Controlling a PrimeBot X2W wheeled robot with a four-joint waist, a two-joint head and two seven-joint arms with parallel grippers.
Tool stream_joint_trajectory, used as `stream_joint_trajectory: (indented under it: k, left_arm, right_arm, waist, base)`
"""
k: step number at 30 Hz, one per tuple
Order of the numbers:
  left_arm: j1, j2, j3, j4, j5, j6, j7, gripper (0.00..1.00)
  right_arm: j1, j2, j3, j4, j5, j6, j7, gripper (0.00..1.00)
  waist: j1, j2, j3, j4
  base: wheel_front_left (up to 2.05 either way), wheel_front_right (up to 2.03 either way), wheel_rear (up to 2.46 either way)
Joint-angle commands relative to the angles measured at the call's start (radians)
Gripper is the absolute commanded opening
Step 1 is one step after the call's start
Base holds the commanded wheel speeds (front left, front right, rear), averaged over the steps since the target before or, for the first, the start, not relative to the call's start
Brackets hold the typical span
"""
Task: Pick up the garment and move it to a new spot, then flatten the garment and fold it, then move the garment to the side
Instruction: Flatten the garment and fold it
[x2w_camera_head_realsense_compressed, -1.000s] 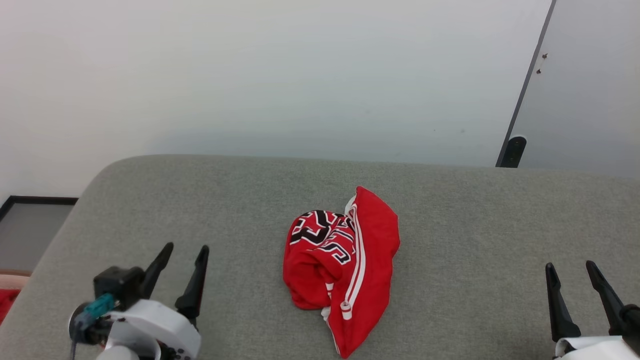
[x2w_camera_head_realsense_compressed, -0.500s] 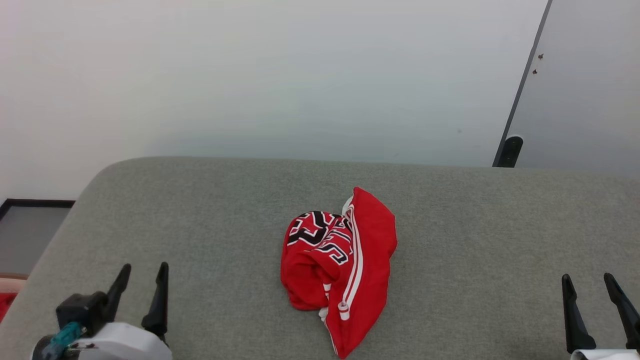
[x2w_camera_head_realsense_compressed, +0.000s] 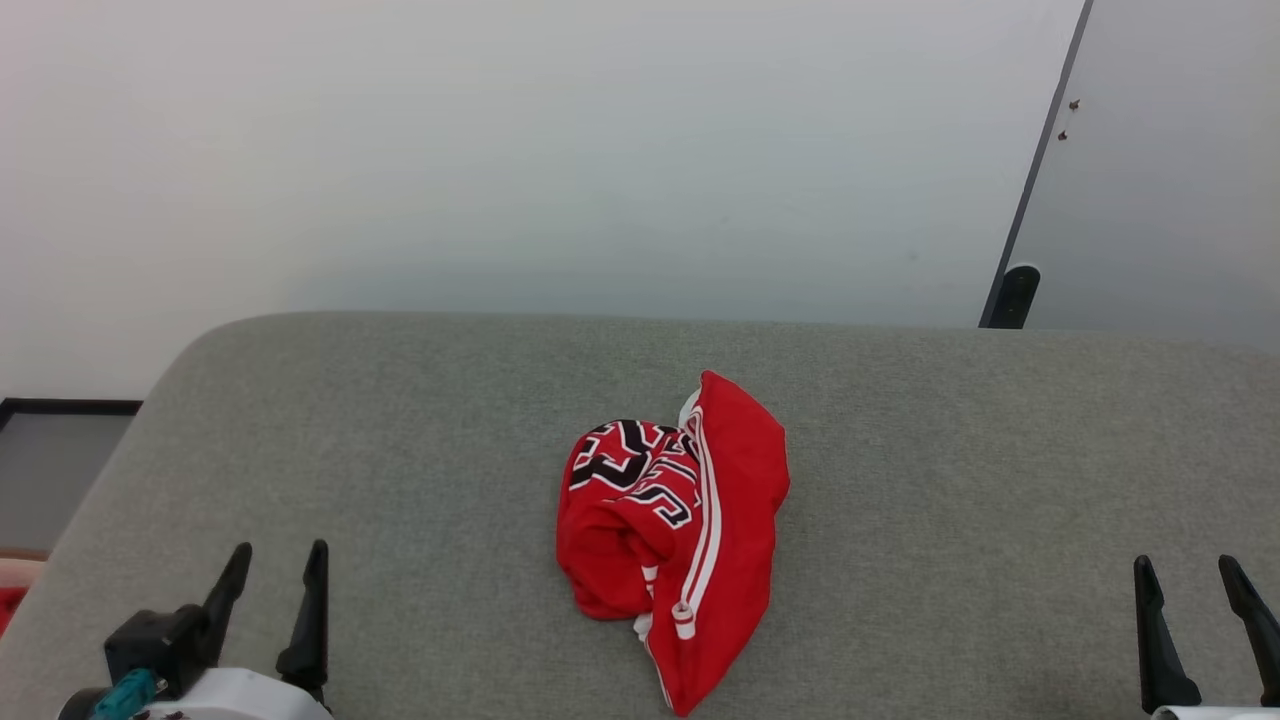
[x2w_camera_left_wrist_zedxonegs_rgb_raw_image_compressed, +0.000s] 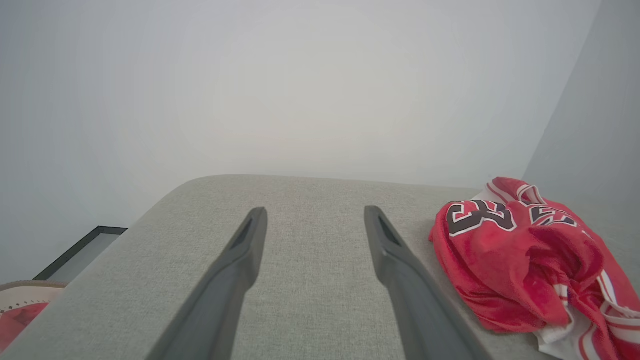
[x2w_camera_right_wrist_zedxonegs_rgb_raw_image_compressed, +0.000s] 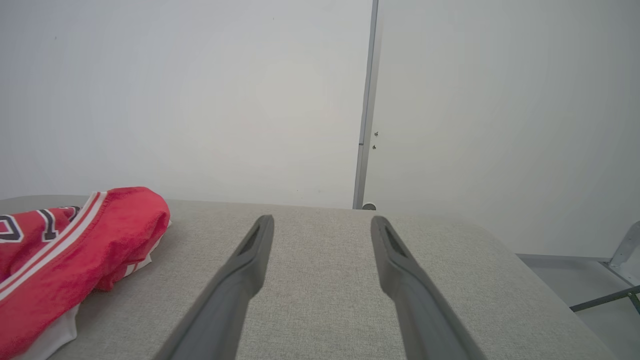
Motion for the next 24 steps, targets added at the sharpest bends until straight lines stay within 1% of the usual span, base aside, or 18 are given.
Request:
stream_joint_trajectory:
  k: [1,7,11,14,19,24]
  left_arm:
    - [0.010,-0.006,0.006,0.001,0.006,-0.006,-0.004,1.00]
    - [-0.007,-0.017,0.044,0.029,0.008,-0.010,-0.004,1.00]
    - [-0.015,-0.004,0.058,0.041,0.020,-0.008,-0.004,1.00]
    - [-0.020,0.012,0.074,0.047,0.030,0.000,-0.004,1.00]
    - [-0.020,0.018,0.108,0.053,0.022,0.025,-0.004,1.00]
    - [-0.033,0.010,0.091,0.062,0.031,0.029,-0.003,1.00]
  right_arm:
    - [0.013,0.004,-0.006,-0.002,-0.006,0.004,-0.004,1.00]
    - [0.015,0.007,0.020,0.005,-0.006,0.004,-0.004,1.00]
    - [0.003,0.007,0.067,0.016,0.002,0.004,-0.004,1.00]
    - [-0.010,0.014,0.110,0.023,0.002,0.004,-0.004,1.00]
    - [-0.013,0.021,0.153,0.037,0.010,0.004,-0.004,1.00]
    - [-0.011,0.018,0.174,0.054,0.023,0.004,-0.004,1.00]
  waist:
    - [0.0000,0.0000,0.000,0.003]
    - [0.0000,0.0000,-0.004,0.034]
    - [0.0000,0.0000,-0.008,0.072]
    - [0.0000,0.0000,-0.012,0.104]
    - [0.0000,0.0000,-0.016,0.153]
    - [0.0000,0.0000,-0.014,0.204]
  base:
    - [0.00,0.00,0.00]
    - [0.00,0.00,0.00]
    - [0.00,0.00,0.00]
    - [0.00,0.00,0.00]
    - [0.00,0.00,0.00]
    - [0.00,0.00,0.00]
